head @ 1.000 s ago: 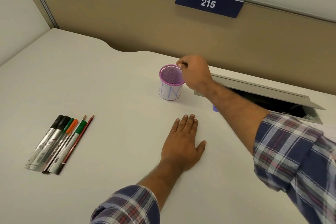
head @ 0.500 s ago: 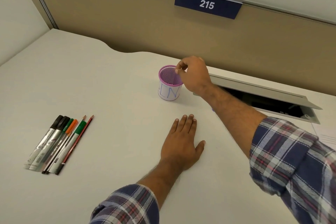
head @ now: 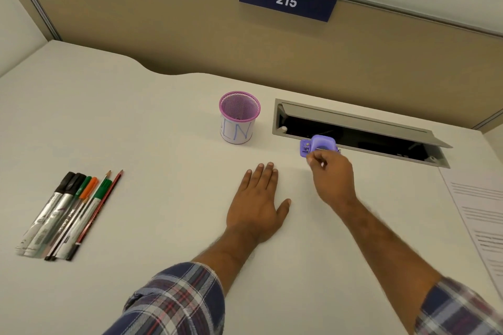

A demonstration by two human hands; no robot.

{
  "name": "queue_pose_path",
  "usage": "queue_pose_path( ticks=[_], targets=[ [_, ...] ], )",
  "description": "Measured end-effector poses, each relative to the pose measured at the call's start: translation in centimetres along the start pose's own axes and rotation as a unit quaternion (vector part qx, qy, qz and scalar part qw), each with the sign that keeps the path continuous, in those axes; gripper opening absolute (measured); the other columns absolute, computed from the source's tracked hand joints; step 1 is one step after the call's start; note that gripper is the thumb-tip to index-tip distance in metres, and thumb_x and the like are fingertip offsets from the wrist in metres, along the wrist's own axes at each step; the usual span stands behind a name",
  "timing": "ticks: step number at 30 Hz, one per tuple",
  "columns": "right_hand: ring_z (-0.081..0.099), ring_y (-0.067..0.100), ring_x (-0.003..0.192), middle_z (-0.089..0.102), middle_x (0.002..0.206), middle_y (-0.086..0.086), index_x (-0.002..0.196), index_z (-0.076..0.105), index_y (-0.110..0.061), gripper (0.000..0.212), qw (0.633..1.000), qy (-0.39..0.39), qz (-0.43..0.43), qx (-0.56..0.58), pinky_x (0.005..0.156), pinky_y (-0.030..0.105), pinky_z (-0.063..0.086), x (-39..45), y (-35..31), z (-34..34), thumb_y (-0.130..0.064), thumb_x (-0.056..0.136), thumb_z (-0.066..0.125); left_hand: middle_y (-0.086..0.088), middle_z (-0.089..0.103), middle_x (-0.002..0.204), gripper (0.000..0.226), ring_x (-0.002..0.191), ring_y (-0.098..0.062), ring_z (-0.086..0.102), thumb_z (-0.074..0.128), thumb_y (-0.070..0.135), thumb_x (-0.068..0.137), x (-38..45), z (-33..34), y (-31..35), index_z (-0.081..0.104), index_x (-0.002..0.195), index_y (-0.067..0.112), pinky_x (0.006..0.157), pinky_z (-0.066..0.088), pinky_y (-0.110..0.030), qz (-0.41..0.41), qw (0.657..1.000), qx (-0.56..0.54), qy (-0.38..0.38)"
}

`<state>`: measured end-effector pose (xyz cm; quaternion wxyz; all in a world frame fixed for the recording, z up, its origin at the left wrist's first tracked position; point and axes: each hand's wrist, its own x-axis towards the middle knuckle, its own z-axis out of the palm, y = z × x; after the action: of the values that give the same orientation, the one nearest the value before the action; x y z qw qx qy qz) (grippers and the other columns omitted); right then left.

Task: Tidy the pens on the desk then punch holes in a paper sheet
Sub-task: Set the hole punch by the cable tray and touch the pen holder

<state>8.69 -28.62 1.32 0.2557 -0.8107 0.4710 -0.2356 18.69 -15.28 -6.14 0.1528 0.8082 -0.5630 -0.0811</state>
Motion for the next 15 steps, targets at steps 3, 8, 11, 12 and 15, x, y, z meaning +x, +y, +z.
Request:
queue_pose_path(
  ticks=[3,8,11,12,15],
  targets=[
    [0.062,0.02,0.085,0.072,0.095,0.007,0.092,0.074,-0.008,0.014,0.998,-0.029,0.028,-0.051,0.078,0.025,0.044,-3.3,2.6,-0.2,-0.015,0.091,0.062,0.0,-0.002,0.167,0.077,0.154,-0.016,-0.003,0.016,0.06,0.097,0.0,0.1,0.0,0.004,0.159,0.016,0.124,-0.007,-0.034,0.0,1.0,0.01,0.001],
    [0.061,0.027,0.089,0.067,0.091,0.01,0.096,0.072,-0.007,0.016,0.993,-0.046,0.017,-0.106,0.082,0.036,0.048,-7.2,4.1,-0.1,-0.017,0.091,0.061,0.002,-0.004,0.167,0.077,0.154,-0.015,-0.004,0.014,0.062,0.097,0.2,0.3,0.0,0.002,0.159,0.018,0.122,-0.01,-0.032,-0.002,1.0,0.016,-0.001],
    [0.059,0.027,0.085,0.065,0.086,0.009,0.088,0.071,-0.007,0.017,0.993,-0.042,0.012,-0.113,0.078,0.038,0.05,-7.8,3.9,0.1,-0.017,0.092,0.059,0.002,-0.004,0.167,0.077,0.154,-0.015,-0.004,0.014,0.062,0.097,0.1,0.3,0.0,0.002,0.159,0.018,0.122,-0.009,-0.033,-0.003,1.0,0.018,0.0],
    [0.059,0.027,0.086,0.065,0.087,0.009,0.089,0.072,-0.007,0.017,0.993,-0.04,0.013,-0.111,0.079,0.039,0.05,-7.9,3.8,0.2,-0.017,0.093,0.059,0.002,-0.004,0.167,0.077,0.154,-0.015,-0.005,0.013,0.062,0.096,0.1,0.4,0.0,0.002,0.159,0.018,0.122,-0.009,-0.033,-0.004,1.0,0.018,-0.001],
    [0.06,0.027,0.094,0.067,0.097,0.01,0.102,0.072,-0.006,0.021,0.993,-0.033,0.018,-0.113,0.086,0.038,0.05,-8.4,3.5,0.5,-0.02,0.092,0.06,0.002,-0.005,0.167,0.078,0.153,-0.014,-0.005,0.013,0.063,0.096,0.2,0.3,0.1,0.001,0.159,0.019,0.122,-0.009,-0.032,-0.005,1.0,0.017,-0.003]
  ],
)
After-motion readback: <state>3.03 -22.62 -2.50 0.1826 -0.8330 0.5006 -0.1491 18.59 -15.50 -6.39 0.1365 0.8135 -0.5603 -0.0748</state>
